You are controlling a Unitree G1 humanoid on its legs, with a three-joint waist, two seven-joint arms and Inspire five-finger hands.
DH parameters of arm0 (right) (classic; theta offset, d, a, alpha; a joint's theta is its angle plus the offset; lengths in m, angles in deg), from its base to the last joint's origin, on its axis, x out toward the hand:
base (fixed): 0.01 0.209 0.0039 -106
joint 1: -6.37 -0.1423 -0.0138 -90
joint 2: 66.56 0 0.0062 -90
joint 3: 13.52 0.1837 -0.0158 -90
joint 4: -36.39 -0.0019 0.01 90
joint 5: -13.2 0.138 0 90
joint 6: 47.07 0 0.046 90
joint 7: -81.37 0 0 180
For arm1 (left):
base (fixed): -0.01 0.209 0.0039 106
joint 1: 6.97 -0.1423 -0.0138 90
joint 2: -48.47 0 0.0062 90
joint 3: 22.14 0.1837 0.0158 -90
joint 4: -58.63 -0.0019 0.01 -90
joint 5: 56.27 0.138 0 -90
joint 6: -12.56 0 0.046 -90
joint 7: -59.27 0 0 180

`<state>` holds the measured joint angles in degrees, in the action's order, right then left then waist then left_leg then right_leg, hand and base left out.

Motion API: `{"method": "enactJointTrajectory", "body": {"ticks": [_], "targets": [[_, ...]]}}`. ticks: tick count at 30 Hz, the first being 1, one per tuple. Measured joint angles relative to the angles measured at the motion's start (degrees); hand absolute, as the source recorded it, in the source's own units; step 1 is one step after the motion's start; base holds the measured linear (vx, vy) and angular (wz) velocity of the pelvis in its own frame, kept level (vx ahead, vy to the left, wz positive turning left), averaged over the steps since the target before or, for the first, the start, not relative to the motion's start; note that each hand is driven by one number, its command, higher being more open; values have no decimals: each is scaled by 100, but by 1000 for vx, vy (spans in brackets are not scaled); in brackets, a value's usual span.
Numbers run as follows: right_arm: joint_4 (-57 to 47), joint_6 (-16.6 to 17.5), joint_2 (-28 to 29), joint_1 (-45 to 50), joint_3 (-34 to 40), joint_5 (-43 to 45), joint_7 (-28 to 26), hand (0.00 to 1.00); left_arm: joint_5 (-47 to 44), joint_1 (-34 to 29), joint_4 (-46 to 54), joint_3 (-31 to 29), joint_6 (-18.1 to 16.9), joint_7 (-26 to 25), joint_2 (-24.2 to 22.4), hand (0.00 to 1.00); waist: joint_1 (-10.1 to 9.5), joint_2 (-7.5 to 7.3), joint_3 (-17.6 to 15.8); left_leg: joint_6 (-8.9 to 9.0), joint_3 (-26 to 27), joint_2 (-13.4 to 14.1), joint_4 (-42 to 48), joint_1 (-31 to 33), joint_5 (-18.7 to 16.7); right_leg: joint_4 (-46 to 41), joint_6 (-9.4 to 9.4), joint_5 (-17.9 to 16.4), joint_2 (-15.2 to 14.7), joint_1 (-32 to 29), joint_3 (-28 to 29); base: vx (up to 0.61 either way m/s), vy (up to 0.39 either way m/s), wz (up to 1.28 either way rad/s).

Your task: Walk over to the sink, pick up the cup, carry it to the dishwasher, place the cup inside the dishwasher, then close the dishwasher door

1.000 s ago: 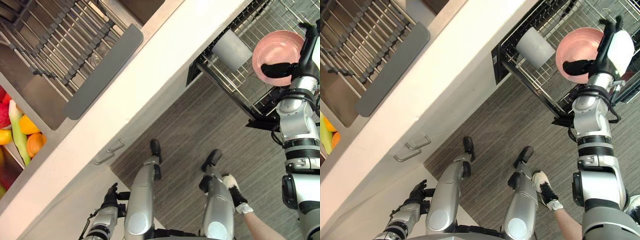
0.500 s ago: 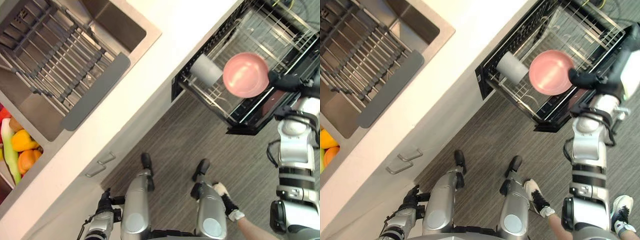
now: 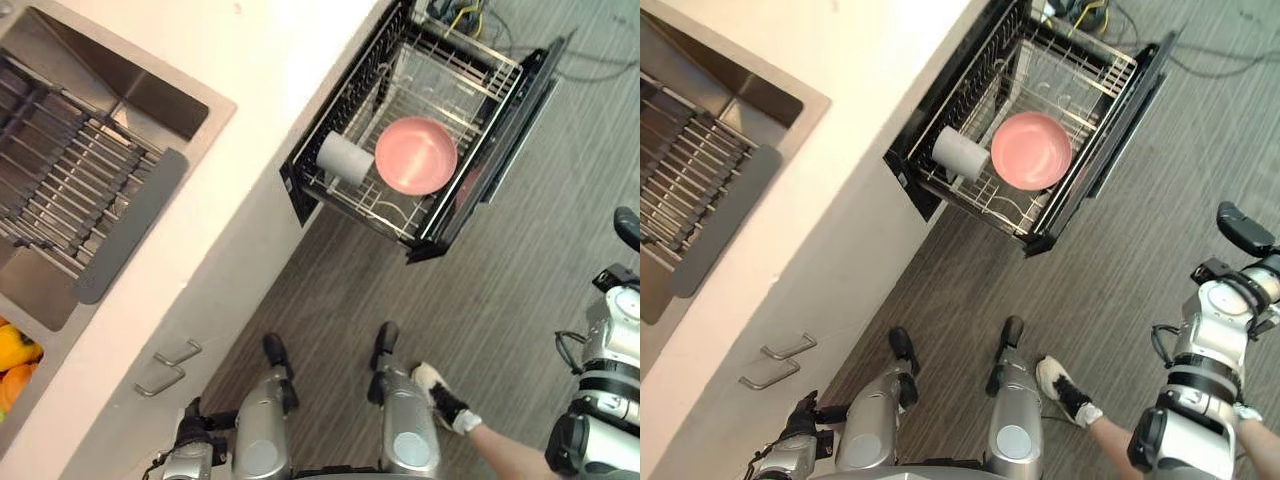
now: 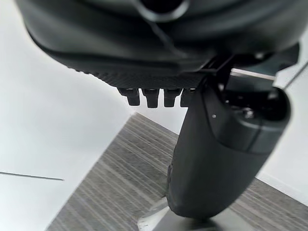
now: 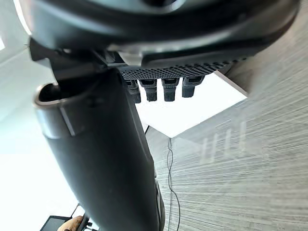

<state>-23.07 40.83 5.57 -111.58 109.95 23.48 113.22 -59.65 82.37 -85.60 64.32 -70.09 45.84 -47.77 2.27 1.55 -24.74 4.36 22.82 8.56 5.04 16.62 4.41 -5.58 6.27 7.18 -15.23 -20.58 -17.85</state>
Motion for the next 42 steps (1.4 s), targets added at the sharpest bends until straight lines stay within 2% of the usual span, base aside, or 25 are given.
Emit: {"method": "enactJointTrajectory", "body": {"ticks": [1,3,4,6,7,9,11,13,17,21,23,25,28,30,34,35,37,39,42], "targets": [[14,-19,-135,-145,-82,95,-63,0,-30,10,-8,71,-5,-10,-37,100,-1,72,-34,-8,52,-25,-37,20,20,-26,4,14,-6,-96,61,-39,-5,-28],[18,-32,-745,-612,-459,515,-427,0,-132,148,-60,340,-32,-63,-200,100,-33,463,-78,-76,163,-152,-191,213,130,-39,24,112,-79,-442,203,-43,9,-17],[18,-36,-877,-721,-563,658,-516,0,-132,187,-62,417,-40,-73,-228,100,-51,569,-97,-91,176,-173,-223,251,157,-36,27,135,-93,-504,220,-35,8,-7],[39,-51,-1125,-1078,-819,1166,-821,0,-136,377,-34,663,-82,-168,-340,100,-205,894,-160,-123,207,-270,-344,360,253,-34,27,192,-126,-696,270,-34,8,-3],[47,-58,-1126,-1160,-854,1338,-901,0,-139,424,-29,741,-82,-176,-366,100,-252,963,-161,-130,208,-283,-362,395,269,-34,31,203,-134,-739,275,0,0,0],[83,-107,-1126,-1398,-1088,1890,-1233,0,-148,590,30,1018,-95,-218,-424,100,-391,1206,-192,-176,205,-360,-454,511,347,-34,42,250,-186,-896,292,-15,-5,5],[97,-160,-1113,-1439,-1256,2188,-1508,0,-182,711,35,1174,-106,-221,-478,100,-520,1322,-171,-203,170,-435,-500,606,382,-35,59,279,-247,-1015,296,2,7,7],[142,-245,-1024,-1444,-1404,2250,-1677,0,-238,785,46,1247,-149,-215,-497,100,-619,1337,-160,-207,53,-514,-505,652,386,-36,84,304,-318,-1072,316,25,17,9],[320,-248,-971,-1619,-1291,2207,-1730,0,-358,819,69,1272,-273,-148,-602,100,-606,1376,-132,-207,-491,-746,-504,657,384,-160,127,303,-573,-1061,248,24,23,19],[681,-244,-981,-1809,-1249,2142,-1725,0,-464,818,13,1308,-450,8,-702,100,-605,1470,-64,-251,-801,-899,-506,622,415,-447,226,176,-815,-991,92,-17,19,37],[938,-243,-991,-1812,-1244,2139,-1677,0,-574,734,-42,1314,-680,168,-852,100,-571,1563,5,-269,-1136,-1069,-636,422,456,-774,300,-51,-1058,-779,-133,-27,28,66],[1040,-244,-935,-1812,-1244,2132,-1659,0,-687,645,-33,1313,-812,339,-943,100,-532,1577,16,-259,-1393,-1195,-691,267,498,-1087,367,-259,-1269,-617,-305,-8,22,72],[1172,-246,-846,-1887,-1259,2114,-1632,0,-803,577,-10,1302,-840,598,-960,100,-521,1577,16,-276,-1751,-1362,-666,61,532,-1587,438,-600,-1603,-309,-623,3,5,74],[1524,-264,-748,-2046,-1281,2072,-1626,0,-892,426,72,1274,-838,949,-884,100,-518,1576,16,-343,-2088,-1498,-621,-166,593,-1981,499,-904,-1890,90,-977,25,-23,88],[2065,-387,-713,-2774,-1948,1819,-1632,0,-1243,119,392,1225,-836,1550,-787,100,-521,1579,18,-336,-2353,-1570,-523,-331,588,-2193,534,-1126,-2054,524,-1349,3,-25,51],[2114,-417,-711,-2863,-2159,1720,-1690,100,-1247,64,463,1230,-850,1709,-787,100,-527,1580,18,-333,-2399,-1567,-498,-407,584,-2192,552,-1176,-2059,724,-1489,-11,-20,36],[2110,-412,-611,-3109,-2477,1710,-1995,100,-1285,15,502,1250,-918,1959,-805,100,-568,1584,22,-329,-2412,-1535,-458,-535,542,-2168,557,-1227,-2027,979,-1639,-23,-18,23],[2203,-406,-574,-3158,-2498,1599,-1950,100,-1346,-3,494,1248,-980,2075,-791,100,-572,1578,17,-311,-2429,-1467,-381,-574,470,-2103,548,-1228,-1938,1108,-1694,-48,-17,0],[2141,-220,-399,-3058,-2495,1485,-2028,100,-1345,-19,462,1233,-1107,2105,-787,100,-570,1578,18,-270,-2408,-1330,-322,-570,428,-1951,511,-1213,-1758,1163,-1703,-70,-26,-11]]}}
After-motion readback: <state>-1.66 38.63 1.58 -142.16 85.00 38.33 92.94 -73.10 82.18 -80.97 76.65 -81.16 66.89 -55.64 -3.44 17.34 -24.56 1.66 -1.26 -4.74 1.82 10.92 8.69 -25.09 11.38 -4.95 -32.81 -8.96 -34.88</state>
